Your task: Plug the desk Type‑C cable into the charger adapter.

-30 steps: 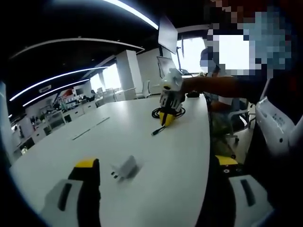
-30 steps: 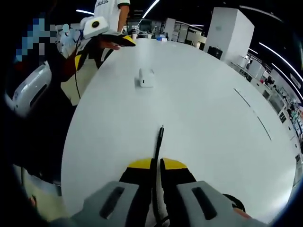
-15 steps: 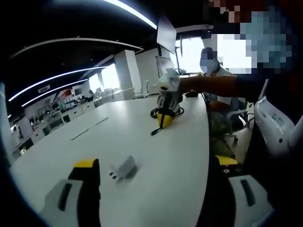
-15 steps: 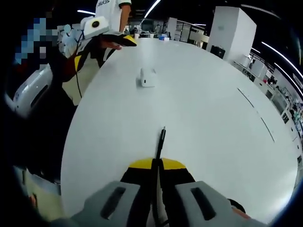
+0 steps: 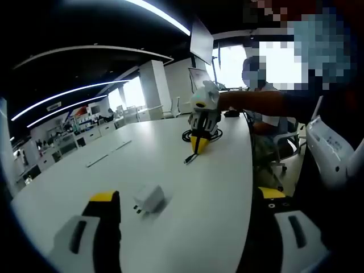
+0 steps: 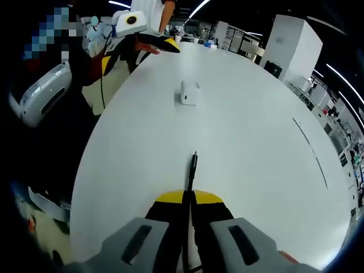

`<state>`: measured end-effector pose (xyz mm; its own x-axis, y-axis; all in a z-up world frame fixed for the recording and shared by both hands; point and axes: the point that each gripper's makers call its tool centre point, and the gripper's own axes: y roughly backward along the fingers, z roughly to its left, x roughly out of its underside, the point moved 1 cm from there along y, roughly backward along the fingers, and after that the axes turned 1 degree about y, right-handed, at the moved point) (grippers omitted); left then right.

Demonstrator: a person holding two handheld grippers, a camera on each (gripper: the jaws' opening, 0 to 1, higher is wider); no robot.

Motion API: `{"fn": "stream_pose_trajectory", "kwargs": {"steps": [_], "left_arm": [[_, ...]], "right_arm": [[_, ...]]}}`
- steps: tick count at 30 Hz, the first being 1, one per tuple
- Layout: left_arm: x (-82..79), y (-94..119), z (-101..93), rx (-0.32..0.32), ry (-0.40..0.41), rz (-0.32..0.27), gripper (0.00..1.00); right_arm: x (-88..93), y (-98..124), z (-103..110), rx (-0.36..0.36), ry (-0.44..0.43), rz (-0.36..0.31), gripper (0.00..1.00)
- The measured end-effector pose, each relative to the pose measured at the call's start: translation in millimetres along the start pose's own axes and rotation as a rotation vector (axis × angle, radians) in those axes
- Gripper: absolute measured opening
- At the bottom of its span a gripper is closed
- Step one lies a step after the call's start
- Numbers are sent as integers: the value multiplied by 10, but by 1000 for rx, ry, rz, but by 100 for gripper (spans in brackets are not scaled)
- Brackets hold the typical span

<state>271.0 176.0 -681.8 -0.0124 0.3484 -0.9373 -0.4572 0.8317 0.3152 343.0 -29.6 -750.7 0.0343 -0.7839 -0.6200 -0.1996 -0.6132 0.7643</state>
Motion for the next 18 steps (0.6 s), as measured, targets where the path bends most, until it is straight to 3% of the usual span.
{"fn": "stream_pose_trajectory", "kwargs": {"steps": [18], "left_arm": [[25,8,23,-4,1,12,98]], "right_arm": [[-201,-93,18,-23,84,-15,2]]}}
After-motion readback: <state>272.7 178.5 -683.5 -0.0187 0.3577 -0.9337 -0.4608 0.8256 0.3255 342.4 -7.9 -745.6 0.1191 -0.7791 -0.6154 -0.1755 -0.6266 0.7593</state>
